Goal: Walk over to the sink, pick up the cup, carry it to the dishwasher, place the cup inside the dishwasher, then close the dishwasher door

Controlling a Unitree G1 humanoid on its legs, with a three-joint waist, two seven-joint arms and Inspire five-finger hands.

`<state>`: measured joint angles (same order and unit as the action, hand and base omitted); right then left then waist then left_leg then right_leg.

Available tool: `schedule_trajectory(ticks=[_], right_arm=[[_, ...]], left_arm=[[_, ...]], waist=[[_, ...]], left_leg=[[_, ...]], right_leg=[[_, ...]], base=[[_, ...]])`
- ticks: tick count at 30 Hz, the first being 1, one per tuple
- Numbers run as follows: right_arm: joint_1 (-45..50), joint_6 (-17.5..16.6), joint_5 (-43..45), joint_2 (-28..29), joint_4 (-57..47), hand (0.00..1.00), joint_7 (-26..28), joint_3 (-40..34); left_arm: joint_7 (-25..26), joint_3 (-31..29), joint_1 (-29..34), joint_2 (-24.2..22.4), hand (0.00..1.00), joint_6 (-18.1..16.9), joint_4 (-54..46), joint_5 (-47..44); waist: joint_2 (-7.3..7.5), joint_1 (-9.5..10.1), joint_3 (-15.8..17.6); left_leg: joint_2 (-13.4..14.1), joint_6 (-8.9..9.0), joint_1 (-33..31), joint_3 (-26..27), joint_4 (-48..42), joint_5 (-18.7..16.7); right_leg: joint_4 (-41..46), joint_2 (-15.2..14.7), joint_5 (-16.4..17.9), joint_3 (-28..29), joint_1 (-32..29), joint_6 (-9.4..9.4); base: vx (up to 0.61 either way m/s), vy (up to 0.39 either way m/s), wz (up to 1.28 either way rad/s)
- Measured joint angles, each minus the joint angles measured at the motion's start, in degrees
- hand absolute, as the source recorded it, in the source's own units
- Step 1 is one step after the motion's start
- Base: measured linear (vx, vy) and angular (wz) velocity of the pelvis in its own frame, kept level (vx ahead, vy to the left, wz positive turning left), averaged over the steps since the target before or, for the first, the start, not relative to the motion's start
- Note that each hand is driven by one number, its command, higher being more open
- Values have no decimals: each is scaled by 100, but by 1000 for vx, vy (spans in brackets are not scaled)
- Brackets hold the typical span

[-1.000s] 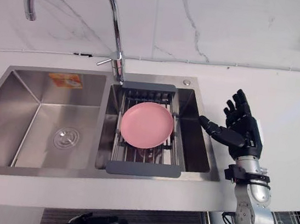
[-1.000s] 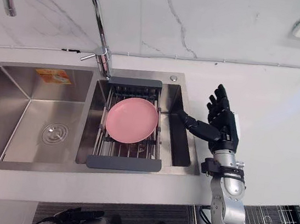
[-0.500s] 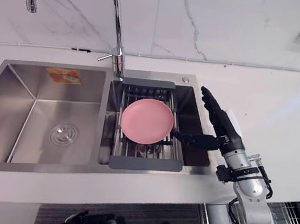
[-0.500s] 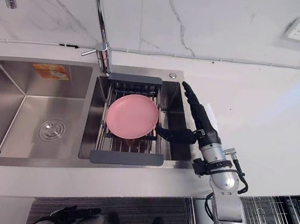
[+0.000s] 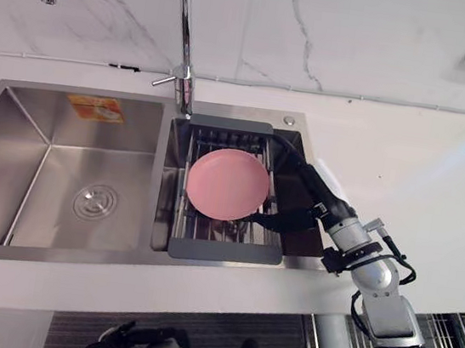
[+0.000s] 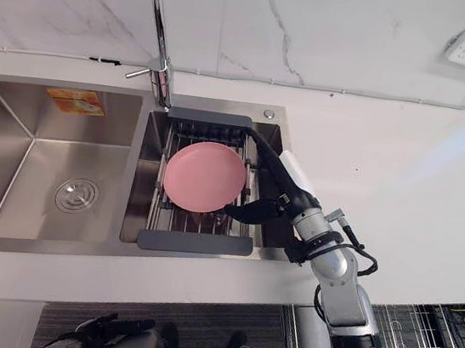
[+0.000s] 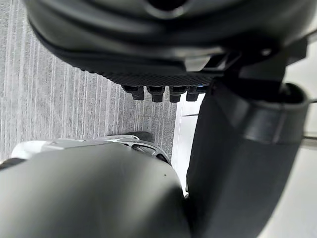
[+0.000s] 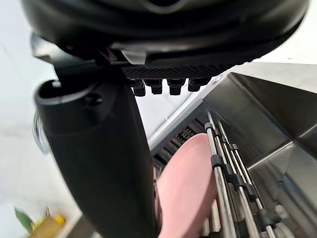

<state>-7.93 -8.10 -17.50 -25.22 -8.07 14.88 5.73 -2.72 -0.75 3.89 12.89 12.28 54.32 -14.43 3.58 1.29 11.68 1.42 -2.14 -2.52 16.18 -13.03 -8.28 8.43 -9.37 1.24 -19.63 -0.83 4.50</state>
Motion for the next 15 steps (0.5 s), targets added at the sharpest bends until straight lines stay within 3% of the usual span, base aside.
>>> schedule_trajectory(ticks=[15], right_arm=[[-340,122,-929,-396,119,100,377,647]], left_arm=[[-129,-9,-1,-2,100,129,-81,131]], waist=[[0,93,0]], left_leg=[[-17,-32,75,-57,74,28]], right_leg=[[8,-11,3,-46,82,-4]], base=[[-12,-2,1]])
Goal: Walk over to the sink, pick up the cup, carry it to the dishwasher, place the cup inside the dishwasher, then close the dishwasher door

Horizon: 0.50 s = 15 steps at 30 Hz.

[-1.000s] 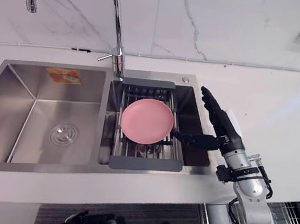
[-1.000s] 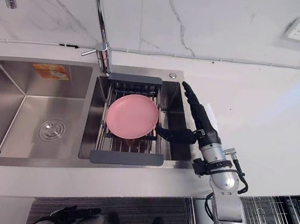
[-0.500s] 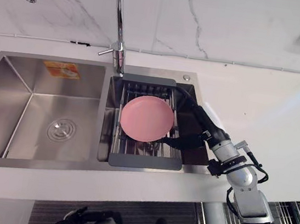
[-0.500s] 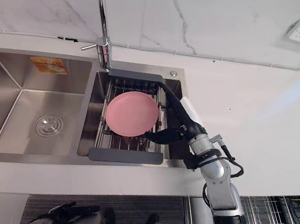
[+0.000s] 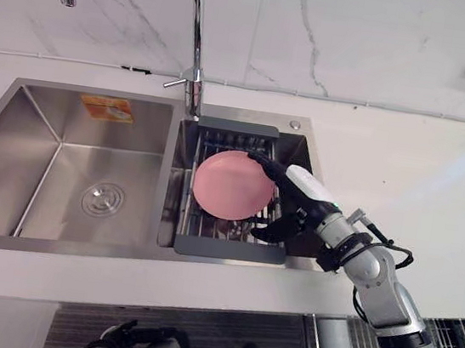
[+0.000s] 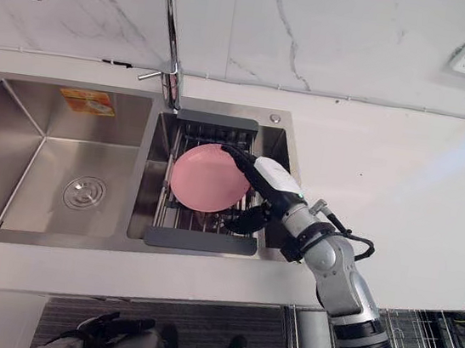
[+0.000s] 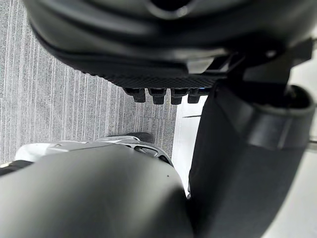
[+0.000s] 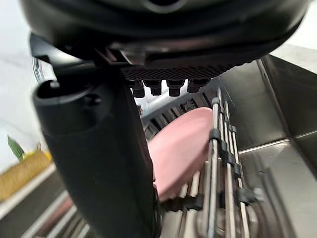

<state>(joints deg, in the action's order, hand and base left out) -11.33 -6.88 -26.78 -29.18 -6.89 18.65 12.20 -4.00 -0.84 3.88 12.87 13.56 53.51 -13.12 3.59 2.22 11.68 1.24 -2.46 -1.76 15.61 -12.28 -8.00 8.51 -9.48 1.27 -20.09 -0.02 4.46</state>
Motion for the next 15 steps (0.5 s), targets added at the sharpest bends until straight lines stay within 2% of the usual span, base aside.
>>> schedule_trajectory(ticks=[8,15], right_arm=[[-249,9,-525,4,446,100,-103,295],[-283,9,-692,24,798,100,-670,499]], left_arm=[[-12,22,-2,-2,100,2,-36,112],[-46,74,-2,0,100,5,-114,215]], waist=[[-1,35,0],[-8,97,-4]], left_leg=[[-7,1,65,44,18,1],[-31,1,73,-64,40,47]], right_leg=[[11,-5,0,27,23,0],[17,-22,3,-56,69,-3]], base=[[-1,2,-2],[-18,-4,5]])
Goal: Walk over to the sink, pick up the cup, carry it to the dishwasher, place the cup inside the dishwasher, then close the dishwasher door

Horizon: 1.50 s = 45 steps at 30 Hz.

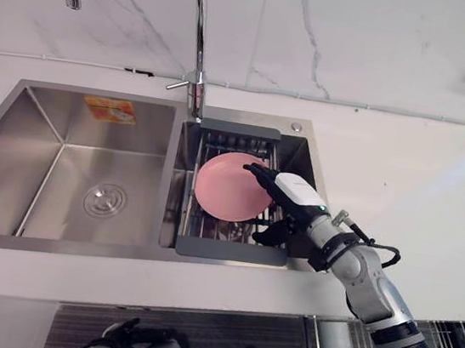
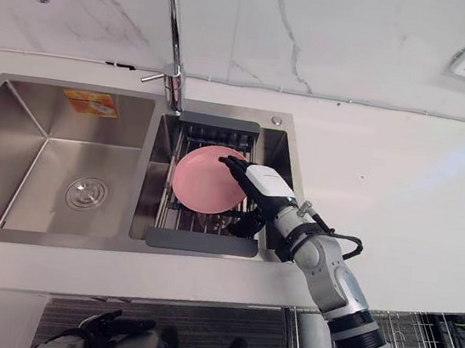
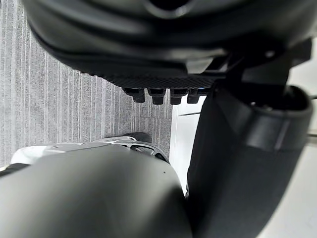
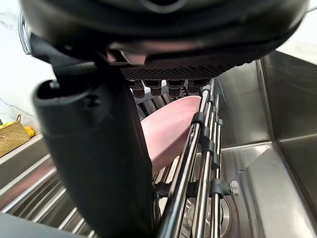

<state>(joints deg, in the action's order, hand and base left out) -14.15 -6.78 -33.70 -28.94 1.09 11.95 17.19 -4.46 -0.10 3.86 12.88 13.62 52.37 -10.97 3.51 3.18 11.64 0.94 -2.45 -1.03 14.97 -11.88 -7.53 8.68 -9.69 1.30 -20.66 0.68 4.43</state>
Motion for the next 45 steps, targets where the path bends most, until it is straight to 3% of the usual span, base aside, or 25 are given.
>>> schedule_trajectory(ticks=[12,19,31,38,45], right_arm=[[-115,79,-249,383,693,100,-973,3],[-137,170,-469,532,985,100,-1439,3],[-341,267,-476,617,1394,100,-1874,-2],[-398,298,-398,824,1570,100,-2523,-200],[-383,301,64,913,1615,100,-2623,-323]], left_arm=[[-84,-1,2,-24,100,49,-88,152],[-146,-8,2,-69,100,49,-104,205],[-283,-16,76,-84,100,50,-282,400],[-314,-61,91,-138,100,53,-326,420],[-335,-64,92,-138,100,49,-326,421]], waist=[[-27,85,5],[-113,87,18],[-149,86,35],[-212,119,74],[-221,120,79]], left_leg=[[-94,-15,18,-190,240,225],[-157,-48,4,-300,243,254],[-203,-20,9,-427,389,443],[-198,51,14,-475,496,542],[-194,50,24,-478,512,554]], right_leg=[[46,-65,21,-208,1,-23],[141,-150,57,-329,6,-33],[384,-239,188,-481,-83,-15],[460,-271,248,-608,-105,-34],[504,-279,260,-623,-108,-42]], base=[[-29,-10,9],[-24,10,8],[-35,-12,7],[-48,-20,6],[0,0,0]])
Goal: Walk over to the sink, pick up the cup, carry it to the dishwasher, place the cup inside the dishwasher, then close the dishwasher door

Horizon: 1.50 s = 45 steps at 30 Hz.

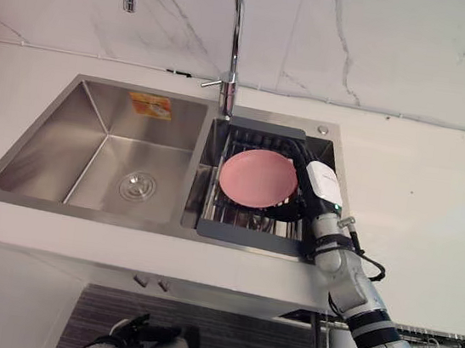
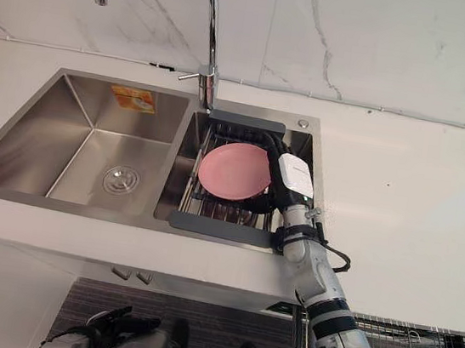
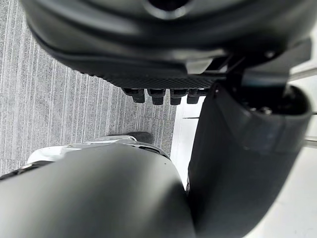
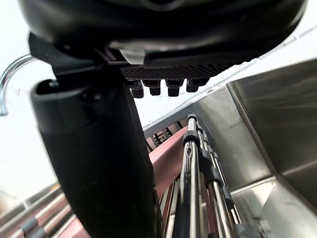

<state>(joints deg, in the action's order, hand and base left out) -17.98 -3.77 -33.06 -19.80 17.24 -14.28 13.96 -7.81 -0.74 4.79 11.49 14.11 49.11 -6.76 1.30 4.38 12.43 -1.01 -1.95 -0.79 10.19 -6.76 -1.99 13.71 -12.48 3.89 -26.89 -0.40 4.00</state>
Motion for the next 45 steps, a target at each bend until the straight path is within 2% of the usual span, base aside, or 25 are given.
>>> schedule_trajectory(ticks=[2,8,17,24,32,43,44,45], right_arm=[[7,56,244,9,3,100,0,-33],[13,75,218,112,40,100,3,-182],[-65,-78,-495,180,139,100,1,-207],[-340,-225,-1377,-219,523,100,-190,220],[-463,-381,-1490,-414,586,100,-215,464],[-620,-491,-1562,-527,824,100,-751,665],[-619,-532,-1561,-530,827,0,-821,665],[-619,-563,-1561,-535,827,0,-862,664]], left_arm=[[-4,0,0,0,100,-1,0,1],[-13,1,7,-4,100,-1,-1,3],[-66,-3,41,-4,100,-72,2,13],[-129,-3,40,-23,100,-90,-3,119],[-171,-2,40,-21,100,-149,1,130],[-245,-2,40,-20,100,-208,4,139],[-250,-3,40,-20,100,-215,0,156],[-254,-3,39,-22,100,-225,-4,180]], waist=[[-1,-1,0],[0,16,0],[8,55,-4],[7,185,8],[5,194,10],[-8,223,65],[-11,222,74],[-13,222,84]], left_leg=[[-3,0,2,0,10,7],[-19,5,38,-14,94,72],[-28,20,101,-109,285,216],[-40,33,193,-235,539,379],[-20,50,193,-297,545,392],[4,61,187,-330,553,399],[5,62,188,-331,554,399],[6,62,190,-330,554,399]], right_leg=[[15,-8,5,-1,-12,3],[75,-46,55,-32,-39,3],[121,-85,88,-221,-29,-2],[129,-98,103,-394,39,-61],[128,-77,123,-464,65,-91],[146,-65,170,-510,83,-131],[148,-65,172,-510,83,-129],[150,-65,173,-510,83,-128]], base=[[0,0,0],[-4,-6,1],[0,-10,2],[4,-30,12],[23,-26,4],[0,-5,1],[0,0,0],[0,0,0]])
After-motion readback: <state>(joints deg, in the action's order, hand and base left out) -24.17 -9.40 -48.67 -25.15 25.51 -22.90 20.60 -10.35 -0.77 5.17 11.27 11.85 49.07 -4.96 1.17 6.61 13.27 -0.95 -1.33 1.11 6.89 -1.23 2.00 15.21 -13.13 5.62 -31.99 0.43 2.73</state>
